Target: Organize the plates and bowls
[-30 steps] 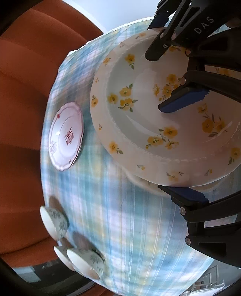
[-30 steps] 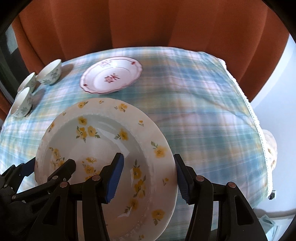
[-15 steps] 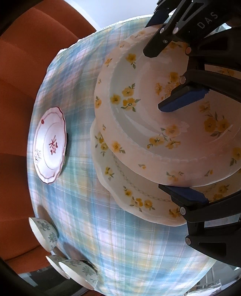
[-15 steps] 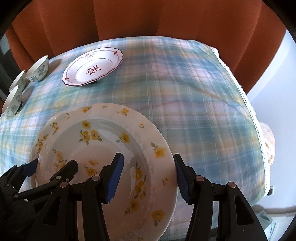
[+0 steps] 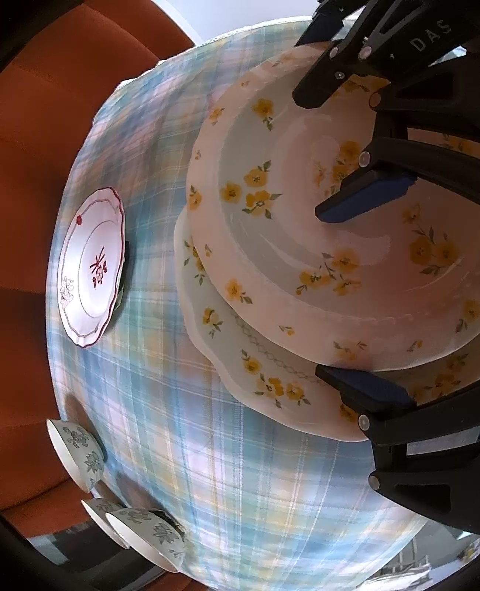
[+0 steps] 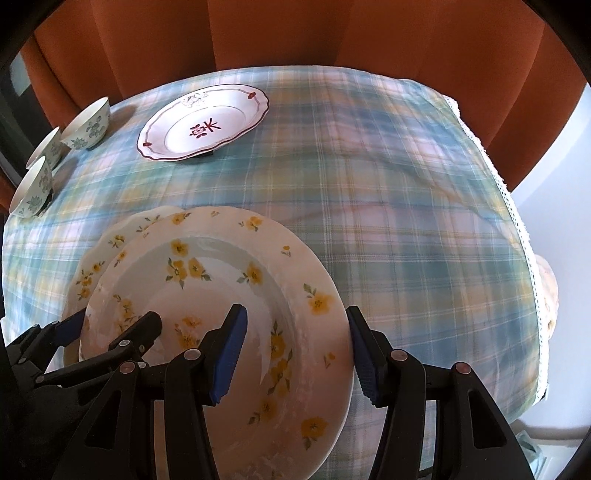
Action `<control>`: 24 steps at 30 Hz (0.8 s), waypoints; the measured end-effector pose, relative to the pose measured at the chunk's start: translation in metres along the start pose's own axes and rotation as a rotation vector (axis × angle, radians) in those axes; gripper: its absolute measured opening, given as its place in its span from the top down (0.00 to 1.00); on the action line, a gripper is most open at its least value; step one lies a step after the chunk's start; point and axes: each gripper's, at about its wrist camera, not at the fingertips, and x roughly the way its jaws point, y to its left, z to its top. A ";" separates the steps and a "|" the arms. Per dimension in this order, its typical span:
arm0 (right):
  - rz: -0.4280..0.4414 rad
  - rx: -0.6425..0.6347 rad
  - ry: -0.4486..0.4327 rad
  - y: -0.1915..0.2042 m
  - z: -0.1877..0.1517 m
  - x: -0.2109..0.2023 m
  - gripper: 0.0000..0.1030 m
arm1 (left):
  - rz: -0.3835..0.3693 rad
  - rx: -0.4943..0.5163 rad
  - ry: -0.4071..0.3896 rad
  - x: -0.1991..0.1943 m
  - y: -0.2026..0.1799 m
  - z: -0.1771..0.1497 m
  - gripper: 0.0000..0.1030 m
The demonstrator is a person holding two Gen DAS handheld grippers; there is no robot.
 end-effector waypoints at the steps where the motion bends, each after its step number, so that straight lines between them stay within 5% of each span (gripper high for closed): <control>1: -0.001 -0.001 -0.003 0.001 0.000 -0.001 0.43 | 0.001 0.001 -0.003 0.000 0.000 0.000 0.23; 11: 0.024 0.057 -0.025 -0.006 -0.007 -0.009 0.43 | 0.029 0.051 -0.047 -0.013 -0.002 -0.001 0.13; 16: -0.009 0.080 -0.030 -0.010 -0.007 -0.009 0.65 | 0.056 0.069 -0.084 -0.022 0.001 -0.002 0.10; 24: 0.009 0.061 0.003 -0.002 -0.008 0.000 0.65 | 0.074 0.049 -0.100 -0.029 0.010 -0.005 0.10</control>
